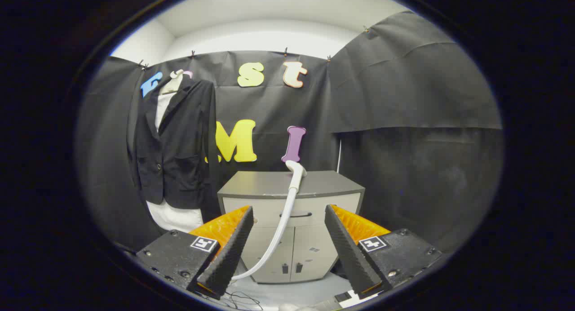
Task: Iron the clothes twice with a garment steamer, once on the left side and once on the right side.
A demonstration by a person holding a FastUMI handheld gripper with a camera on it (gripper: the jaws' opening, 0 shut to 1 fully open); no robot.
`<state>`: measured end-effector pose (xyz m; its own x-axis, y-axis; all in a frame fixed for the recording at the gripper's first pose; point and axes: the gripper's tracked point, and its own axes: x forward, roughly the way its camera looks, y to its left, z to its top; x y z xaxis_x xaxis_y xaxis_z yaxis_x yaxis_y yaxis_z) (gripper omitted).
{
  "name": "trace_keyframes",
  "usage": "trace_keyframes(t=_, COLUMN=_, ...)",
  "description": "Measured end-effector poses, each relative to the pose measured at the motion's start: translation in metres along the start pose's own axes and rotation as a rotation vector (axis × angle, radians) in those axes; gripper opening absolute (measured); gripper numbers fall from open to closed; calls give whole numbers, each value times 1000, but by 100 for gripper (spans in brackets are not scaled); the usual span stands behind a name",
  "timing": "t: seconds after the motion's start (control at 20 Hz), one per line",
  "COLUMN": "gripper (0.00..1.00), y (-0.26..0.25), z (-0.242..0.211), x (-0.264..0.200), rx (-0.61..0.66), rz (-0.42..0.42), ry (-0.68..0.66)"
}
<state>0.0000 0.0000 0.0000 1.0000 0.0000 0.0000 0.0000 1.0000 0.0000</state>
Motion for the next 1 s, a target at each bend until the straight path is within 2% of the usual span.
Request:
trace_keyframes(t=0.35, gripper=100, y=1, z=10, x=3, rx=16, rz=-10, ry=-9)
trace_keyframes(t=0.6, gripper=100, y=-11, z=21, x=22, rx=6, rz=-22, ry=-6)
trace_keyframes(t=1.0, gripper=100, y=-45, z=57, x=98, rx=19, rz=-21, ry=16)
